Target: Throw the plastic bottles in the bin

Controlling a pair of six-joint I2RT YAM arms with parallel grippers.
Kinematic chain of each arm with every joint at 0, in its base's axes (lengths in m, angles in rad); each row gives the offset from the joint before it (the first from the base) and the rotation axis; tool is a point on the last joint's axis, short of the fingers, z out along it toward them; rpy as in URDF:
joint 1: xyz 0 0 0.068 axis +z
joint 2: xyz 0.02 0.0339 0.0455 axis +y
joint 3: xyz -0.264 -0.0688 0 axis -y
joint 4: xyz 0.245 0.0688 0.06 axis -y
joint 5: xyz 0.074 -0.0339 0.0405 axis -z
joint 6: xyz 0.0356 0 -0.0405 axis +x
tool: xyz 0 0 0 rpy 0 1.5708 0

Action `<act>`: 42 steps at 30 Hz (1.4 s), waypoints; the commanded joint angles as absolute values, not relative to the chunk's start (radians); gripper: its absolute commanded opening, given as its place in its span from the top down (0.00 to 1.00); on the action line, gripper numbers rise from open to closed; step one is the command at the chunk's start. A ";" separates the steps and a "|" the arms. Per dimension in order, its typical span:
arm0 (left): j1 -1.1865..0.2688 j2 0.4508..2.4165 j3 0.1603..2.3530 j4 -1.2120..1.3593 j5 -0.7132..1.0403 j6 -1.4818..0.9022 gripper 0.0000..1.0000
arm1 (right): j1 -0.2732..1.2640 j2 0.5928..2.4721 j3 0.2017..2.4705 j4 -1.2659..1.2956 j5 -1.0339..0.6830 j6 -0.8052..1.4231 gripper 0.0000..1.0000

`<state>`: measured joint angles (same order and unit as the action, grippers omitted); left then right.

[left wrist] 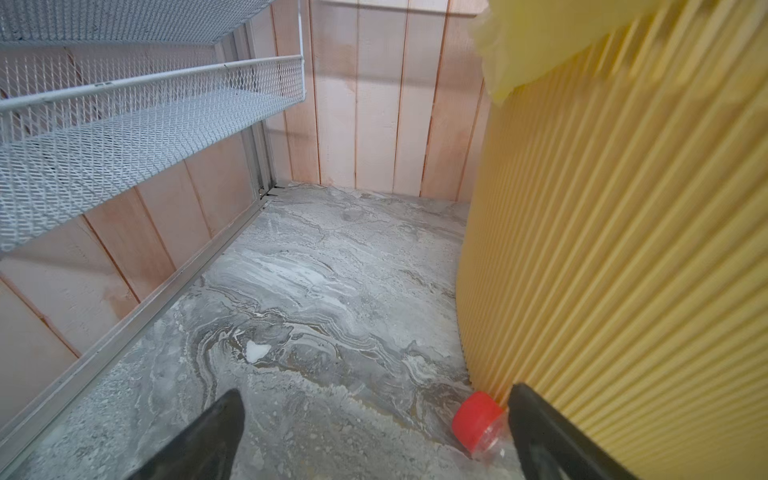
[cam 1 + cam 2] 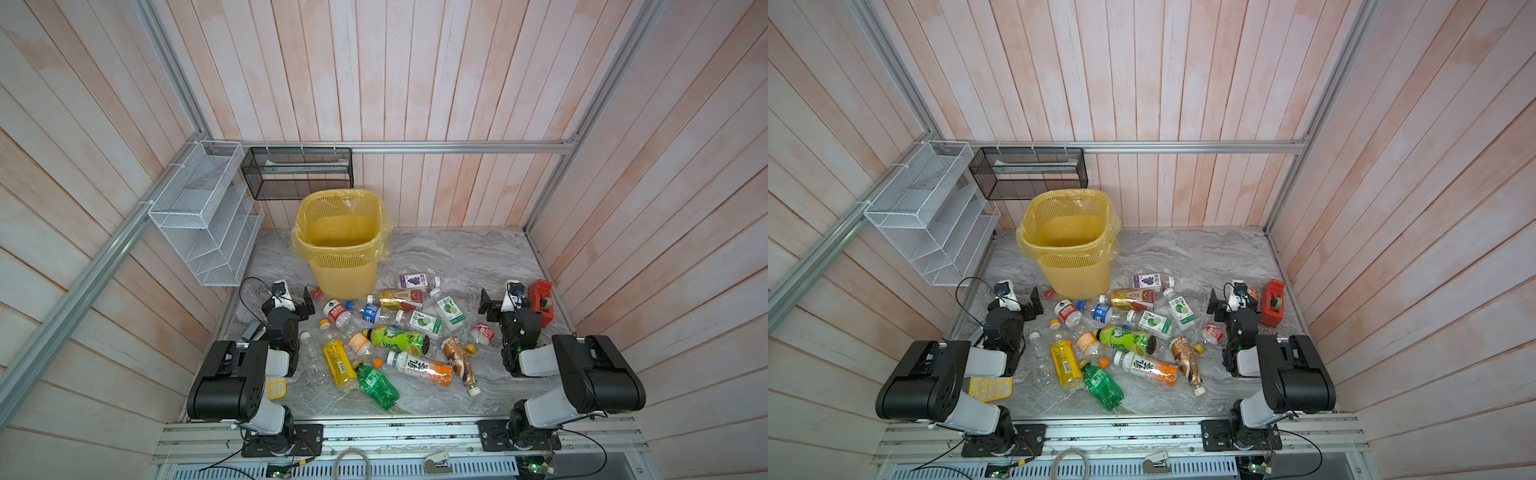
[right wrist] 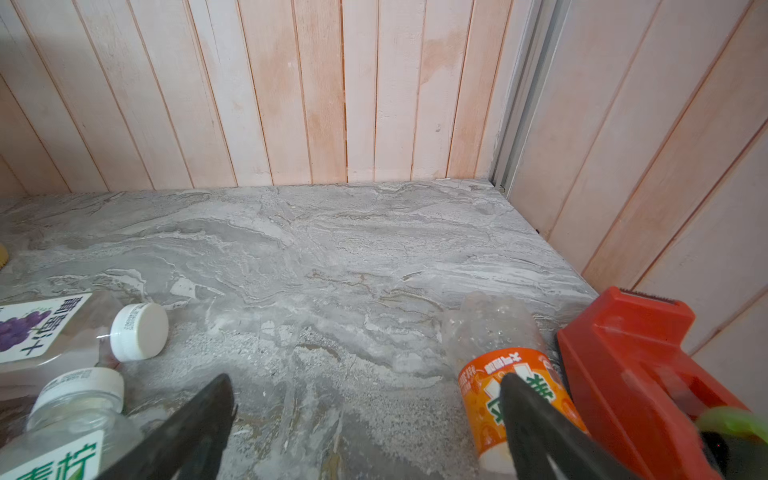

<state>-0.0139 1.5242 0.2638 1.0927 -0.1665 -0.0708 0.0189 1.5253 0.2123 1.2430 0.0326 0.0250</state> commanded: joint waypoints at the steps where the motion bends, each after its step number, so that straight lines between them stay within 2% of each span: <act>1: -0.010 1.537 0.282 1.112 -0.183 -0.054 0.00 | 0.025 1.537 0.228 1.273 0.051 0.017 0.00; 37: -0.009 1.534 0.279 1.119 -0.184 -0.056 0.00 | 0.025 1.537 0.228 1.273 0.050 0.019 0.01; 39: -0.009 1.499 0.297 1.049 -0.206 -0.070 0.00 | 0.025 1.526 0.231 1.272 0.058 0.021 0.03; 41: -0.014 1.479 0.278 1.093 -0.224 -0.048 0.00 | 0.025 1.458 0.293 1.088 0.098 0.042 0.03; 42: -0.029 1.429 0.293 1.013 -0.274 -0.061 0.00 | 0.023 1.416 0.374 0.892 0.113 0.066 0.05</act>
